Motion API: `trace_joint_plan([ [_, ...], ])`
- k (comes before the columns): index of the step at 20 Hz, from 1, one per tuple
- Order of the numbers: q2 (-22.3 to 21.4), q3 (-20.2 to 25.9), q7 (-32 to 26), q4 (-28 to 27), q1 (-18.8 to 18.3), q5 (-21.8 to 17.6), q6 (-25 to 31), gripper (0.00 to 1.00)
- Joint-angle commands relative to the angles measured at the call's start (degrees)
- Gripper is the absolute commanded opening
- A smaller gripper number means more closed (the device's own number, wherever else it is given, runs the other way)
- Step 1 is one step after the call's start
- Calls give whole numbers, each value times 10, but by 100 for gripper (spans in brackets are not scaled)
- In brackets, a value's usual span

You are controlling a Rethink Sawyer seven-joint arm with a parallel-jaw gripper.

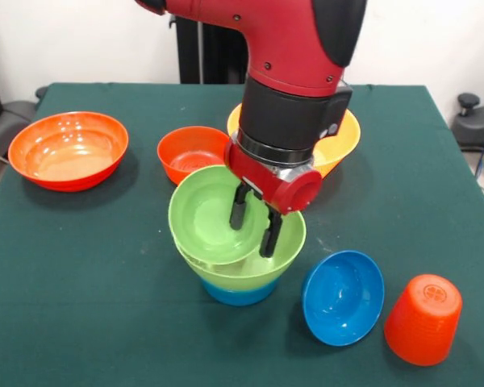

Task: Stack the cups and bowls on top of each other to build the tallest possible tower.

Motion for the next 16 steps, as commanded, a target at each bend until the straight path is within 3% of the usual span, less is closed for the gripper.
trace_joint_plan([
  [1,-5,82,-147,70,-23,-43,48,100],
  [8,-12,99,-140,77,-29,-35,71,100],
  [16,-39,125,-133,125,-39,-24,76,100],
])
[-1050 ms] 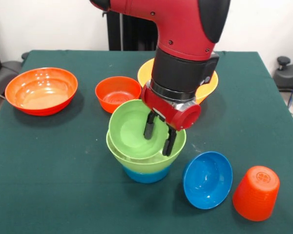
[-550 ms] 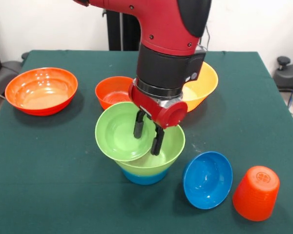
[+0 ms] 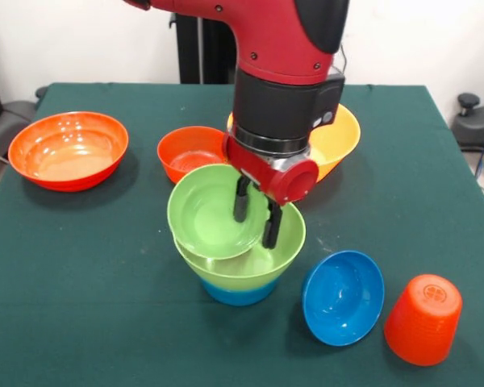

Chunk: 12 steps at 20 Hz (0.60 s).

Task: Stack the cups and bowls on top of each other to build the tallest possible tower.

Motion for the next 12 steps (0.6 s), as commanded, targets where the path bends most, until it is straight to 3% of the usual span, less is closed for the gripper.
trace_joint_plan([
  [1,-16,89,-130,94,-12,-22,74,100],
  [12,-24,90,-118,103,-12,-41,65,100],
])
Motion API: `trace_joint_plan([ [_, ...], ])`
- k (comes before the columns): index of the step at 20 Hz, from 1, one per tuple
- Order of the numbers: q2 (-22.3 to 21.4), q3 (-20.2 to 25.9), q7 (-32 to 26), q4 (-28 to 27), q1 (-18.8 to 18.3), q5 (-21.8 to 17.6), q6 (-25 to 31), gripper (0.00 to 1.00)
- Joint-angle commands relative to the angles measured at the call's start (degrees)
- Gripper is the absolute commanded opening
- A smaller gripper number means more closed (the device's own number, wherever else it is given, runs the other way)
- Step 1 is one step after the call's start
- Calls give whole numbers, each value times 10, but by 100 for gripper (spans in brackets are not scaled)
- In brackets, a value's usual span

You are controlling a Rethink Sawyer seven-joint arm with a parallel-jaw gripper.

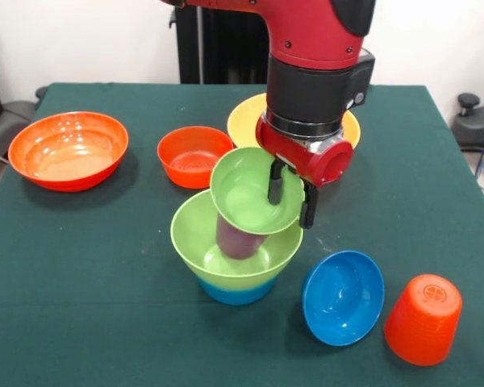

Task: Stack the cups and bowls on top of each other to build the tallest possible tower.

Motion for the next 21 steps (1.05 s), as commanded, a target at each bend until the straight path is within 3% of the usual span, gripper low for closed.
trace_joint_plan([
  [1,7,57,-122,46,-12,-43,64,100],
  [21,-20,74,-162,73,-50,-88,42,100],
])
